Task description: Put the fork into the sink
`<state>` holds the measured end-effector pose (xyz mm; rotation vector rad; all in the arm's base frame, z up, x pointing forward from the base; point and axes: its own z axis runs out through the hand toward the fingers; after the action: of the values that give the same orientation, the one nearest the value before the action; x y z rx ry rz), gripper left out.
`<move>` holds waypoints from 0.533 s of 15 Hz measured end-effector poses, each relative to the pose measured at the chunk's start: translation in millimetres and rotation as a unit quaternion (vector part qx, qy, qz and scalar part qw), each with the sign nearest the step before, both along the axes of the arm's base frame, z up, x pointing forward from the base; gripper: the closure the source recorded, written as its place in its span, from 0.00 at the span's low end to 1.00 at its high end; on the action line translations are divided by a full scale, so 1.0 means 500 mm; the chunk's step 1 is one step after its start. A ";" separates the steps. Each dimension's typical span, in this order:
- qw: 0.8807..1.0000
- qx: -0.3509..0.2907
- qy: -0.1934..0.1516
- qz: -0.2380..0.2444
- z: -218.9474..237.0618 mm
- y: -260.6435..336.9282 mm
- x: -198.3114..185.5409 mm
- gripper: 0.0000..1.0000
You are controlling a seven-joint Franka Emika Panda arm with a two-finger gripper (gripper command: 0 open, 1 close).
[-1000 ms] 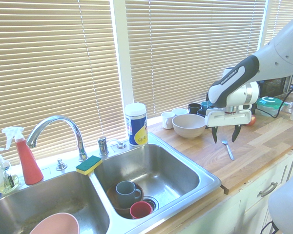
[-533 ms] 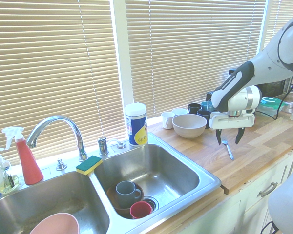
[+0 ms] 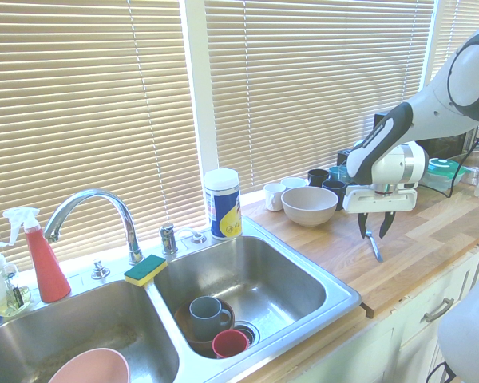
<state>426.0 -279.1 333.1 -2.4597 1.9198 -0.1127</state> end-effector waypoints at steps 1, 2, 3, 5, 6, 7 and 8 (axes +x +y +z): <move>1.000 0.001 0.001 0.001 -0.002 0.000 0.000 1.00; 1.000 0.001 0.002 0.002 -0.005 0.000 0.000 1.00; 1.000 0.002 0.003 0.003 -0.008 0.001 0.001 1.00; 1.000 0.002 0.006 0.005 -0.016 0.000 0.001 1.00; 1.000 0.003 0.006 0.006 -0.021 0.000 0.002 1.00; 1.000 0.004 0.006 0.006 -0.027 -0.001 0.002 1.00; 1.000 0.006 0.007 0.005 -0.032 -0.003 0.001 1.00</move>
<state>426.3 -280.7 317.4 -2.4701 1.9068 -0.0845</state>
